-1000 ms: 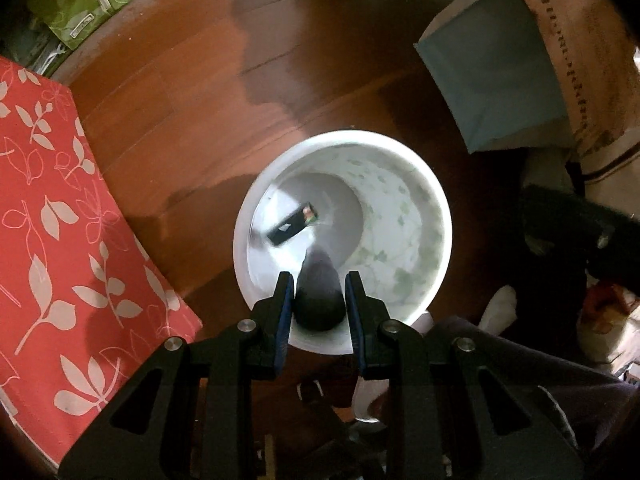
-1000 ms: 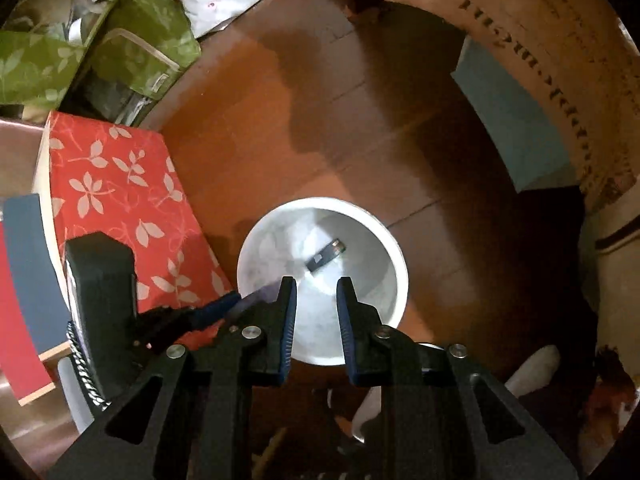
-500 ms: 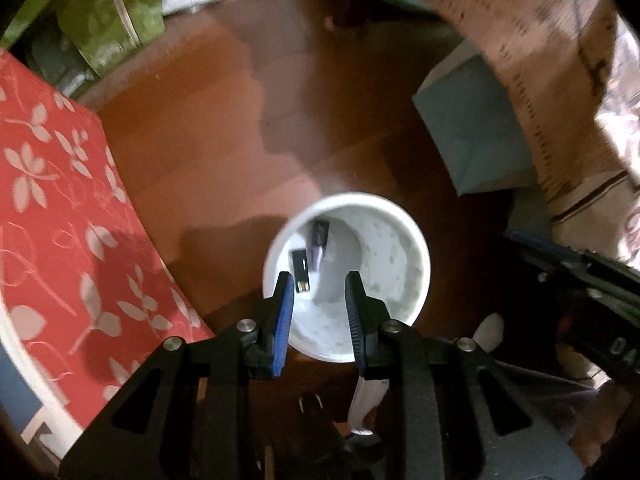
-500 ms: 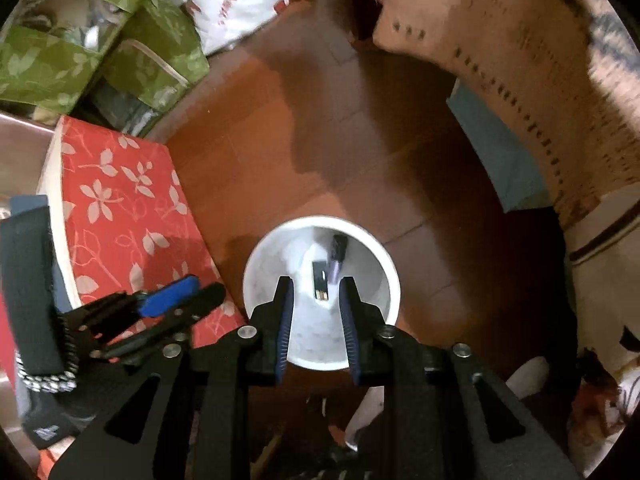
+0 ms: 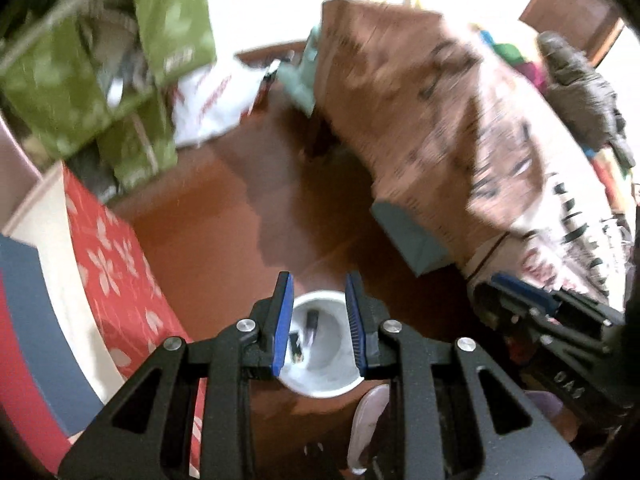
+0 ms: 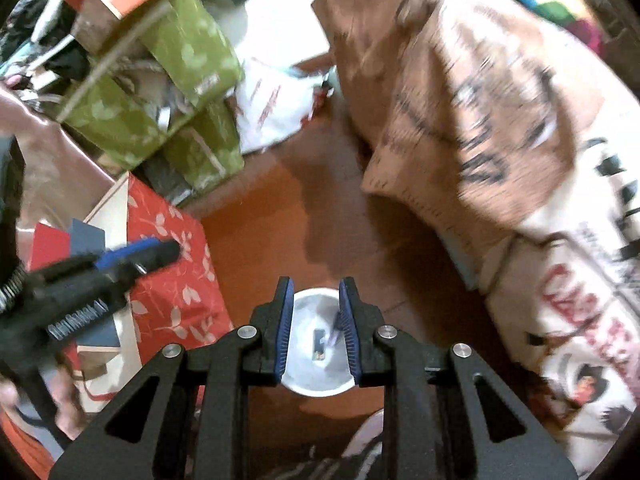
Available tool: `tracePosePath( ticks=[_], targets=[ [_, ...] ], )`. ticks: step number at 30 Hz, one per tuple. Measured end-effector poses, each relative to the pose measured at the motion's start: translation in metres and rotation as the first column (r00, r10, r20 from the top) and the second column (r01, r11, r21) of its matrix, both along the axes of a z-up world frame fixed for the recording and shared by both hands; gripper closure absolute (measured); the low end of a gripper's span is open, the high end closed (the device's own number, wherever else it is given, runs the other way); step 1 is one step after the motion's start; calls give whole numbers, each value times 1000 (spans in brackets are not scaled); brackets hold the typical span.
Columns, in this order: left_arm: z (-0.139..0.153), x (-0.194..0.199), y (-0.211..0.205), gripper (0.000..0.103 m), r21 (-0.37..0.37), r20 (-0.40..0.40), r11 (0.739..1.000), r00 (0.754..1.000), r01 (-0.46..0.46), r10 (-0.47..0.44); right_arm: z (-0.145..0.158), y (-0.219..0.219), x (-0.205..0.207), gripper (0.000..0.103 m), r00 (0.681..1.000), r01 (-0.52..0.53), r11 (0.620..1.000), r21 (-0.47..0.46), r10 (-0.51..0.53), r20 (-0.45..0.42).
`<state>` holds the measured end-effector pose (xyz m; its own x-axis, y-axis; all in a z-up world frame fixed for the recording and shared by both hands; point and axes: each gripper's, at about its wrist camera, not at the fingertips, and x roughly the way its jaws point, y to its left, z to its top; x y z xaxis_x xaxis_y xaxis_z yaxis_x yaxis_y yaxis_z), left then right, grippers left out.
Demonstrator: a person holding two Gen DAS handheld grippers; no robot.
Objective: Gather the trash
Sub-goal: 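Move both open tools back up to the items on the bed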
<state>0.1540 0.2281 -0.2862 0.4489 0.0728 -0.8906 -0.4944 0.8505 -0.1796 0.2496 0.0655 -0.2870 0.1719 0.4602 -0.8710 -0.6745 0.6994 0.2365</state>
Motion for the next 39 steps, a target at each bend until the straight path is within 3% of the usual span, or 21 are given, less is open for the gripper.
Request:
tracePosePath(
  ticks=[9, 14, 19, 21, 22, 24, 25, 29, 35, 39],
  targets=[
    [105, 2, -61, 77, 119, 207, 991, 975, 58, -82, 89, -75, 5, 82, 979, 97, 982, 164, -124, 165],
    [155, 6, -109, 71, 209, 291, 972, 943, 106, -165, 146, -128, 6, 82, 933, 150, 953, 263, -225, 282],
    [192, 13, -155, 57, 286, 354, 947, 902, 146, -246, 183, -181, 11, 82, 873, 211, 917, 338, -332, 356],
    [203, 20, -174, 54, 310, 374, 936, 883, 169, -283, 191, -198, 13, 75, 849, 238, 904, 356, -372, 376],
    [206, 23, -183, 53, 321, 378, 930, 876, 181, -301, 194, -206, 13, 70, 838, 251, 897, 365, -390, 382],
    [213, 32, -202, 41, 344, 387, 916, 858, 205, -337, 200, -227, 16, 46, 805, 285, 874, 394, -441, 396],
    [216, 37, -212, 38, 354, 394, 910, 848, 217, -355, 203, -238, 19, 44, 783, 307, 859, 410, -473, 404],
    [221, 57, -244, 15, 364, 417, 896, 815, 255, -401, 208, -275, 35, 42, 702, 404, 813, 419, -570, 427],
    [216, 100, -283, 14, 354, 421, 879, 784, 321, -456, 200, -329, 71, 42, 584, 566, 728, 387, -685, 435],
    [202, 136, -306, 14, 317, 406, 871, 777, 374, -481, 189, -366, 98, 42, 547, 635, 671, 384, -741, 390]
  ],
)
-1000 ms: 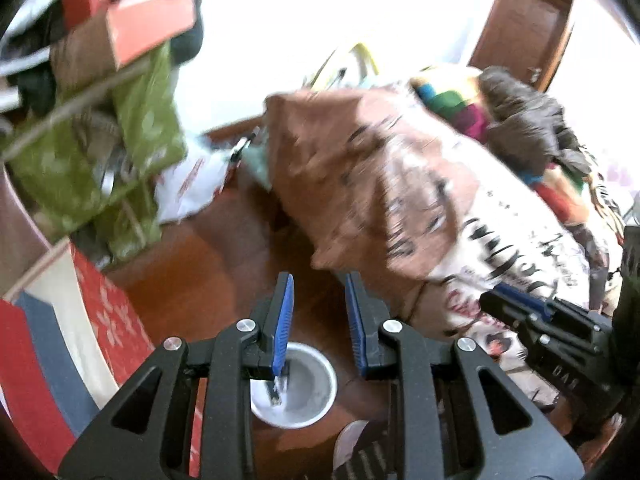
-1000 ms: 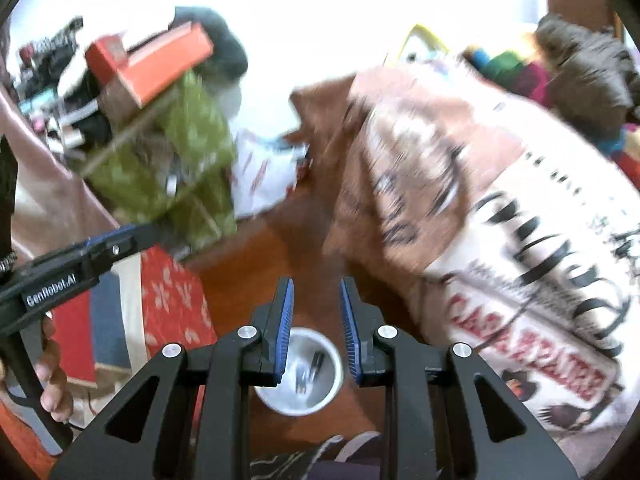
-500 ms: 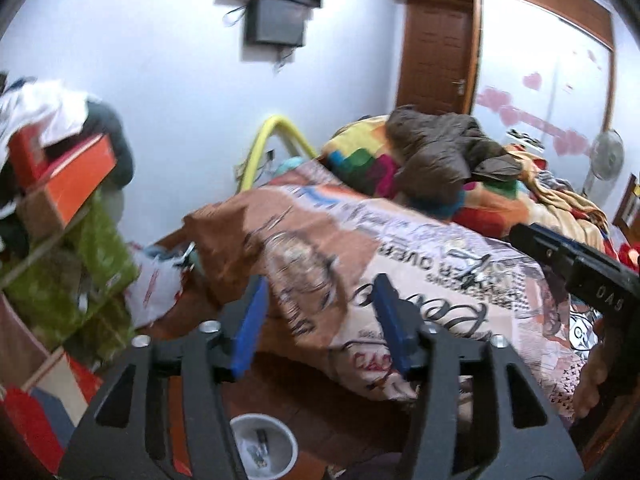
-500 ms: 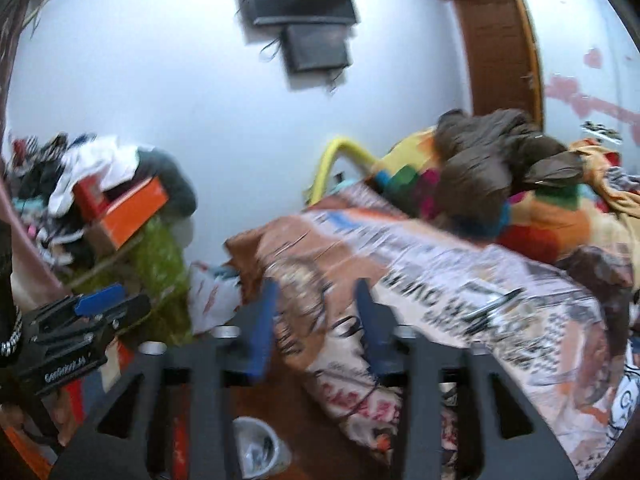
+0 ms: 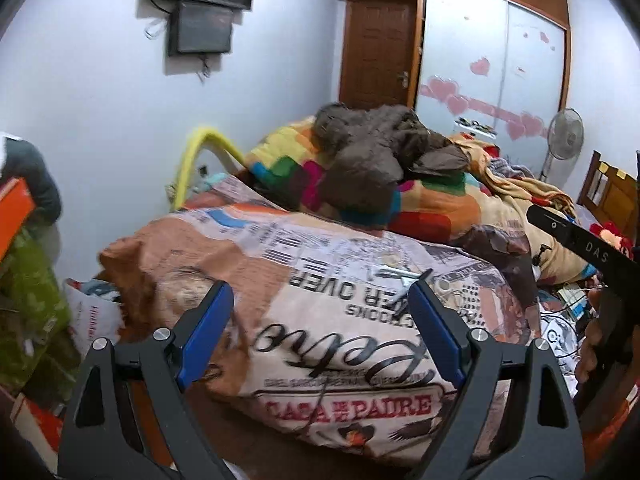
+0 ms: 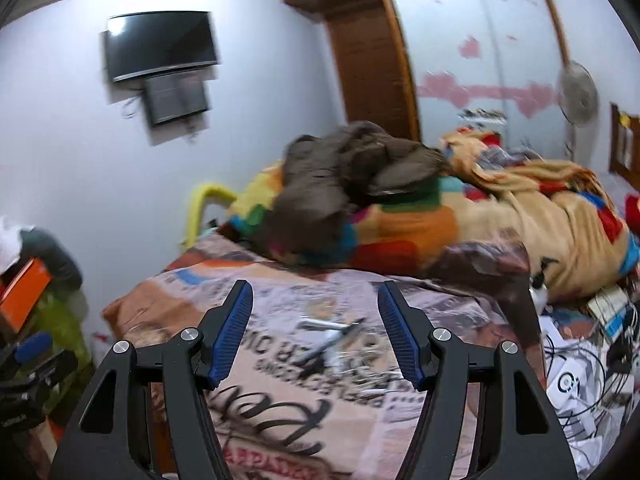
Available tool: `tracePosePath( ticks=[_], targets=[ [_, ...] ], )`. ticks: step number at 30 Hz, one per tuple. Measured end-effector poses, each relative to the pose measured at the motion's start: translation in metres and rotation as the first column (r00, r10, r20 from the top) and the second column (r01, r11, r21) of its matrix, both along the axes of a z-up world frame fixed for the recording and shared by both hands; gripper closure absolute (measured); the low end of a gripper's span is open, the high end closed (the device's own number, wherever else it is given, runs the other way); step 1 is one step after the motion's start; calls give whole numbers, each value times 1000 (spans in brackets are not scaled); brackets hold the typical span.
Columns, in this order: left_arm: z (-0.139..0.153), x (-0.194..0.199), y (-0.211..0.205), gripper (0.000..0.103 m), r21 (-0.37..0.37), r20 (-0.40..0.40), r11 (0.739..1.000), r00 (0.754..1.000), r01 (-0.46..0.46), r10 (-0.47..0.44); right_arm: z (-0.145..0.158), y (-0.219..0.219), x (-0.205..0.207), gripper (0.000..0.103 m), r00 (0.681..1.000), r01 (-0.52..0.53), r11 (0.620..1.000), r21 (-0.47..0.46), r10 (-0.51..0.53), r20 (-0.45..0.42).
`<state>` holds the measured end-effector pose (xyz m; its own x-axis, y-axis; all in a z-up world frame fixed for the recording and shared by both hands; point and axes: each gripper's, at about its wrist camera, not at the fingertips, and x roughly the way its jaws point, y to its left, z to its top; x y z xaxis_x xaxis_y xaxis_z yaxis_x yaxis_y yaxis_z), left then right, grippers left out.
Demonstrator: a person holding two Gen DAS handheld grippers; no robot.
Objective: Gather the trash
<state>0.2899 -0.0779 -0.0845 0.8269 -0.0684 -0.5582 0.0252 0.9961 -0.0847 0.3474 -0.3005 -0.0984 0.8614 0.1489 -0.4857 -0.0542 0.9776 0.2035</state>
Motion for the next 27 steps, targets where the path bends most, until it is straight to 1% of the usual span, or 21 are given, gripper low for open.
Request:
tracePosePath(
  ticks=[4, 8, 12, 14, 17, 19, 21, 22, 23, 24, 27],
  targets=[
    [-23, 39, -16, 14, -53, -61, 998, 997, 35, -38, -20, -28, 24, 42, 997, 65, 998, 17, -64, -53],
    [-56, 78, -35, 14, -69, -133, 995, 988, 68, -76, -49, -40, 35, 42, 992, 70, 997, 41, -65, -111],
    [-87, 105, -56, 14, -63, -190, 992, 974, 111, -121, -90, -40, 51, 42, 974, 46, 998, 53, -33, -224],
    [-102, 116, -65, 14, -62, -215, 990, 967, 126, -136, -105, -41, 58, 42, 965, 33, 998, 59, -17, -263],
    [-125, 131, -76, 14, -62, -256, 987, 953, 149, -160, -130, -40, 66, 42, 943, -3, 995, 104, 38, -331],
    [-139, 139, -78, 14, -78, -284, 985, 944, 153, -169, -140, -37, 70, 42, 929, -48, 990, 129, 91, -358],
    [-153, 147, -76, 19, -108, -312, 983, 934, 150, -177, -148, -28, 73, 42, 914, -92, 987, 129, 135, -382],
    [-157, 148, -74, 22, -116, -320, 982, 930, 150, -179, -151, -25, 75, 42, 911, -99, 988, 117, 138, -389],
    [-164, 151, -73, 27, -123, -334, 981, 925, 148, -181, -154, -20, 77, 42, 906, -112, 989, 98, 142, -398],
    [-168, 152, -72, 30, -124, -343, 981, 922, 147, -181, -156, -15, 78, 42, 902, -126, 989, 80, 148, -406],
    [-178, 155, -70, 34, -137, -364, 980, 913, 144, -185, -164, -7, 84, 42, 892, -127, 991, 37, 130, -433]
  ],
)
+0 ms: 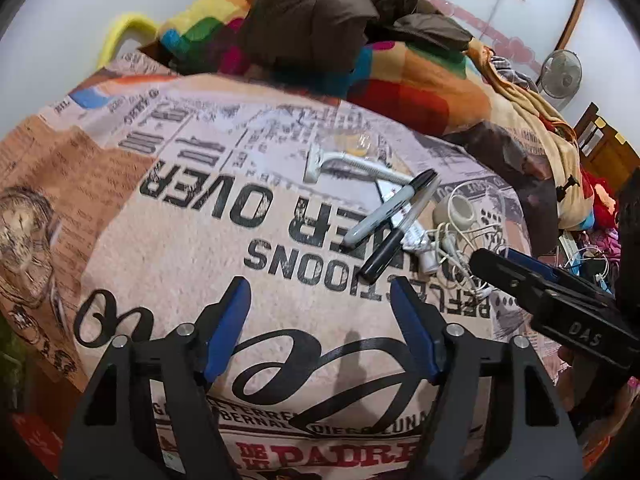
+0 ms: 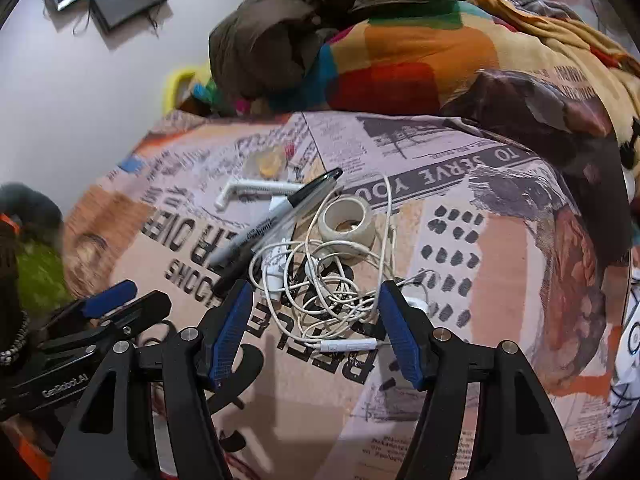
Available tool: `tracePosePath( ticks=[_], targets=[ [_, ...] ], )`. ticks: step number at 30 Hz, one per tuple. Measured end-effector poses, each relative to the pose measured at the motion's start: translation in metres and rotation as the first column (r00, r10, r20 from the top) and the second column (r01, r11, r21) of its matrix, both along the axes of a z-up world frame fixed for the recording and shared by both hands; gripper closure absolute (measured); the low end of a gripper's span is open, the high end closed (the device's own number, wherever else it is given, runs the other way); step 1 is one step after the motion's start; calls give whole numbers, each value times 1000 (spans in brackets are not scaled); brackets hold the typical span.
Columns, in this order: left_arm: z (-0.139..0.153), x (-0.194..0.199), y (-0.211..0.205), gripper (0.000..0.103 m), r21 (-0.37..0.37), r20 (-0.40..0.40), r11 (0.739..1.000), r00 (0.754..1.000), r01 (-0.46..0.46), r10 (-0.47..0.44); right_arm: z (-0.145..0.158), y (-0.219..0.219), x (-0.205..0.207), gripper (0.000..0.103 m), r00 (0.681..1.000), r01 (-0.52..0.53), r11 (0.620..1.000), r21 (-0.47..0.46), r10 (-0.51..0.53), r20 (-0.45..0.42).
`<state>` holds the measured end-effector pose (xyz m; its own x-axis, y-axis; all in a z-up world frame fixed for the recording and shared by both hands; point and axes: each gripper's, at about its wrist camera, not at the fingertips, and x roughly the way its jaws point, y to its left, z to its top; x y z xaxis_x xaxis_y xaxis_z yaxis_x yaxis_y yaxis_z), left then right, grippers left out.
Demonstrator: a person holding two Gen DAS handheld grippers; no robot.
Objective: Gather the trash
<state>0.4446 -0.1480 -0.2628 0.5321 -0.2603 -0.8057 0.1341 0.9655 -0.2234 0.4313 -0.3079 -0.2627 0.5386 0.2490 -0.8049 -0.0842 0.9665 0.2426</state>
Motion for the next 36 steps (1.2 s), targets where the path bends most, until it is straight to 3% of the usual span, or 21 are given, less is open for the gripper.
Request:
tracePosePath(
  ticks=[7, 10, 13, 16, 17, 19, 20, 26, 32, 34, 36],
  targets=[
    [0, -3, -6, 38, 12, 6, 999, 999, 40, -40, -12, -12, 2, 44, 998, 38, 999, 37, -36, -44],
    [0, -2, -12, 38, 11, 4, 998, 998, 56, -56, -11, -8, 0, 51, 999, 28, 999, -18, -28, -28],
    [-1, -1, -18, 38, -6, -12, 997, 997, 72, -72, -13, 6, -1, 56, 1000, -3, 990, -143, 2, -3],
    [-1, -1, -23, 38, -8, -18, 997, 996, 82, -82, -14, 14, -2, 70, 1000, -10, 972, -234, 12, 8],
    [0, -1, -25, 38, -3, -18, 996, 996, 85, -85, -15, 13, -1, 81, 1000, -8, 973, -229, 8, -1],
    [0, -2, -28, 38, -1, -21, 996, 996, 92, -92, -15, 8, 1, 86, 1000, 18, 977, -212, -19, 0],
    [0, -2, -30, 38, -1, -24, 995, 995, 96, -96, -14, 5, 1, 97, 1000, 28, 978, -208, -29, -1],
    [-2, 1, -43, 39, -8, -47, 993, 992, 118, -118, 1, -26, -2, 98, 996, 83, 996, -11, -83, 28],
    [1, 9, -61, 43, 33, -27, 987, 987, 156, -155, 18, -53, -11, 98, 988, 117, 983, 144, -130, 82],
    [1, 14, -64, 47, 60, -18, 984, 986, 168, -167, 22, -58, -12, 98, 986, 121, 976, 182, -140, 92],
    [-2, 22, -68, 60, 79, -25, 978, 981, 192, -190, 26, -64, -14, 98, 984, 121, 967, 223, -147, 103]
  ],
)
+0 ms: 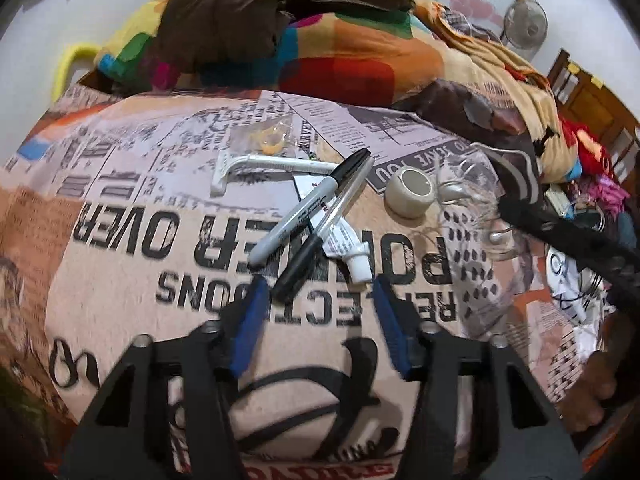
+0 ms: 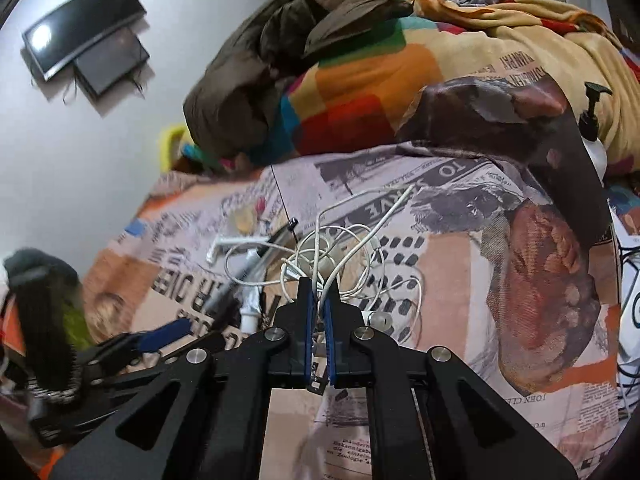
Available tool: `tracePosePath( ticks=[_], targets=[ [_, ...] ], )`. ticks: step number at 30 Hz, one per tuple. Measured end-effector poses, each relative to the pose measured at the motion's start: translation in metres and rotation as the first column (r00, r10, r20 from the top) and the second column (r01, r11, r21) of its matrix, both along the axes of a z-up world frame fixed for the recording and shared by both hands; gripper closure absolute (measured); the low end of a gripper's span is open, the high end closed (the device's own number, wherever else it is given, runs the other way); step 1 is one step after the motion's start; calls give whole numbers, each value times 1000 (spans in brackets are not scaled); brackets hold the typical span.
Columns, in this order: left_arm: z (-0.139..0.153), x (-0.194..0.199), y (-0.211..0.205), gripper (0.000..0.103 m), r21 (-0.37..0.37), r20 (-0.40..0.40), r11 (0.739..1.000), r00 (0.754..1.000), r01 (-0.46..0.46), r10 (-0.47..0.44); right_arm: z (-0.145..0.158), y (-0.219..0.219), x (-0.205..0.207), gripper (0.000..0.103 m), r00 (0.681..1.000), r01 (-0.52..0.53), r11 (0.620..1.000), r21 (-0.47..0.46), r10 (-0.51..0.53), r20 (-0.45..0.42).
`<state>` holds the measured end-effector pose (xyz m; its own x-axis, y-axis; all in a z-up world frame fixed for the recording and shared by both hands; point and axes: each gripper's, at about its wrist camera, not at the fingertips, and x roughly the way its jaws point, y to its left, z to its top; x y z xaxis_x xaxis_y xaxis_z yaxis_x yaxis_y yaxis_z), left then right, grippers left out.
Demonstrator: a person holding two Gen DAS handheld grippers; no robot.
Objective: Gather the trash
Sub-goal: 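Grasp silver pen with left gripper while right gripper holds earphone cable, then lift silver pen with left gripper while right gripper opens over earphones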
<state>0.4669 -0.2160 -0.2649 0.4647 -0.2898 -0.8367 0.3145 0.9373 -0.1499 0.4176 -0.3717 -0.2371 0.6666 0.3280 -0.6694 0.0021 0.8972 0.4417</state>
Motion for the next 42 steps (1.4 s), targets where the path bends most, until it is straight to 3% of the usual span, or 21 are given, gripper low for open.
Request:
tracePosePath(
  ticks=[3, 11, 19, 21, 24, 29, 36, 42],
  targets=[
    [-5, 11, -4, 71, 21, -5, 999, 1000, 27, -26, 5, -4, -2, 98, 1000, 14, 1000, 16, -14, 24],
    [-19, 26, -9, 76, 82, -9, 996, 1000, 25, -25, 0, -10, 1, 98, 1000, 23, 999, 47, -24, 7],
    [-21, 27, -21, 78, 121, 35, 990, 997, 69, -74, 1, -7, 1, 98, 1000, 18, 999, 33, -18, 8],
    [-20, 25, -25, 86, 126, 39, 988, 994, 94, -99, 0, -8, 0, 98, 1000, 21, 999, 33, -21, 7],
    [-20, 19, -30, 88, 146, 49, 982, 991, 117, -126, 1, -8, 0, 98, 1000, 27, 999, 32, -27, 8],
    [-12, 7, -28, 90, 131, 73, 986, 991, 99, -109, 5, -5, 1, 98, 999, 26, 999, 23, -26, 22],
    [27, -12, 4, 90, -15, 135, 1000, 991, 0, 2, 19, 6, -1, 98, 998, 14, 999, 32, -15, 54],
    [59, -34, 38, 90, -15, 205, 999, 977, -51, 53, 40, 35, -7, 98, 993, -37, 999, 1, 37, 109]
  ],
)
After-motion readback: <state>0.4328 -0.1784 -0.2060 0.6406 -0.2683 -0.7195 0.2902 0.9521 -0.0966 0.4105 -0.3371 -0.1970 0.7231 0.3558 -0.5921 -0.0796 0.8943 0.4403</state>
